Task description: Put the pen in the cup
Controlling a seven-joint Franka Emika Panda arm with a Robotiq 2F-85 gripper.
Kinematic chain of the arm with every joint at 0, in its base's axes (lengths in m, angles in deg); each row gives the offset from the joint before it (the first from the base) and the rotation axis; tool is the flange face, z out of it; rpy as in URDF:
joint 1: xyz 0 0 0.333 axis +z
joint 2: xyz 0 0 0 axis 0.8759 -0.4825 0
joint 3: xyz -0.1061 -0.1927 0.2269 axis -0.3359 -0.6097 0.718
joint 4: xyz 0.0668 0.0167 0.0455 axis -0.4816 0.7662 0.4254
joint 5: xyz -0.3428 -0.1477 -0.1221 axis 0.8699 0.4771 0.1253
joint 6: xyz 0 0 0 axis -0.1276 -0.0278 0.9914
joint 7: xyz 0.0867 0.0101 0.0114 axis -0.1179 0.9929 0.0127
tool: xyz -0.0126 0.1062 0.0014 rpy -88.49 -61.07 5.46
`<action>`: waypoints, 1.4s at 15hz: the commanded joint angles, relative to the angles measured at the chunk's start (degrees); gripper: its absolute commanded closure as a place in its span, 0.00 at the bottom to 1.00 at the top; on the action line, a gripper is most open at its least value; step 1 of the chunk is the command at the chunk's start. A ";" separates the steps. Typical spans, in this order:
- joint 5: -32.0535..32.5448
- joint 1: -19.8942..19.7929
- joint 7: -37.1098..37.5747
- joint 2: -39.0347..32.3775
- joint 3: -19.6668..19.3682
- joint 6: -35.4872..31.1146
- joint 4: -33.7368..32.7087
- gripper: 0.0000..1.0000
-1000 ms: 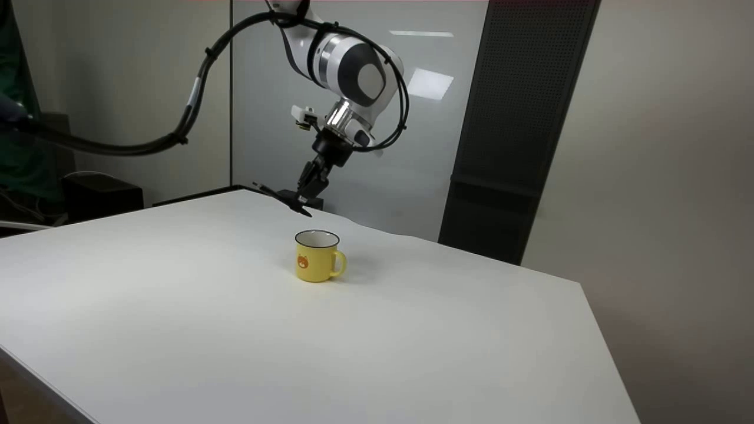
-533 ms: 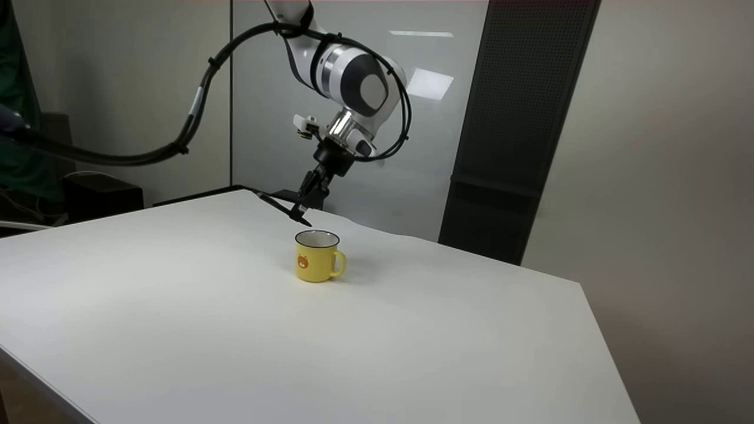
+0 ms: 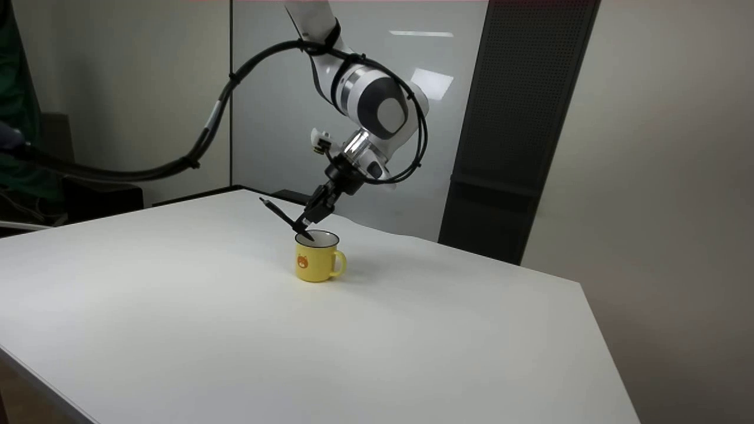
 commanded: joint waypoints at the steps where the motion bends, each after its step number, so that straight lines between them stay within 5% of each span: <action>1: -4.75 -1.73 2.54 -1.84 1.86 3.44 -3.21 0.97; 9: -12.54 -2.05 2.75 -3.16 0.86 -0.33 -5.36 0.97; 21: -14.16 -3.90 5.06 -4.98 -0.76 -2.66 -6.60 0.97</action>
